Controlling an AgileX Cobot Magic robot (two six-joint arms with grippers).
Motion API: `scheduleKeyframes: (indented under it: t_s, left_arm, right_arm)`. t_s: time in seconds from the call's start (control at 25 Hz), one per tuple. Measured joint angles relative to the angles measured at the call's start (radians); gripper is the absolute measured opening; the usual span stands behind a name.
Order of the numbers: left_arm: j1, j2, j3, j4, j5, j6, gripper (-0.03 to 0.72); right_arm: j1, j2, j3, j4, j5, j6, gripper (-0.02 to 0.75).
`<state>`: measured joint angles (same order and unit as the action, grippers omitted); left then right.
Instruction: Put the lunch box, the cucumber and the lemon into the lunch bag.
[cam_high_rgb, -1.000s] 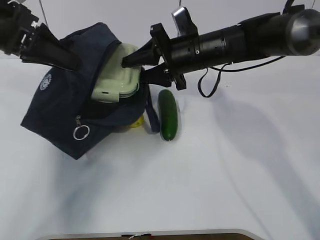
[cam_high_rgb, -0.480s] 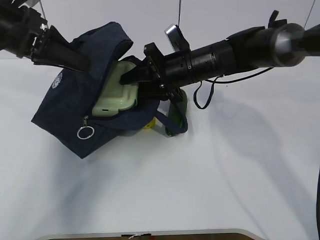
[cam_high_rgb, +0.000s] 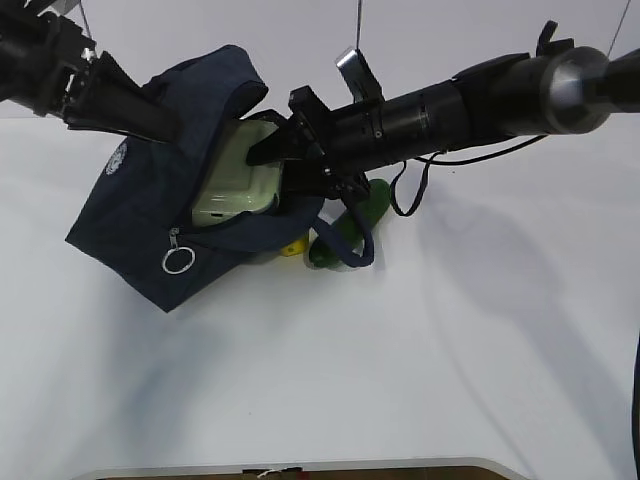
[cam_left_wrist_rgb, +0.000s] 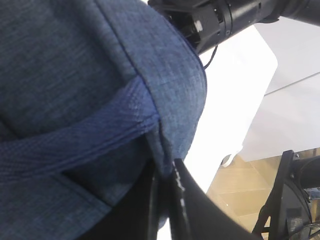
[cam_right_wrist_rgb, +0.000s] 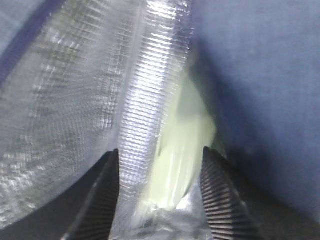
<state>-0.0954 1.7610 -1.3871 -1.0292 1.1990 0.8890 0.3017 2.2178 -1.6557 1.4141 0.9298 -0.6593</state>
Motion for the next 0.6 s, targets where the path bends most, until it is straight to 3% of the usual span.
scheduleKeyframes:
  t_s: [0.6]
  left_arm:
    - [-0.008, 0.004, 0.0, 0.004, -0.007, 0.0, -0.009]
  right_arm:
    - [0.0, 0.0, -0.009, 0.03, 0.021, 0.005, 0.442]
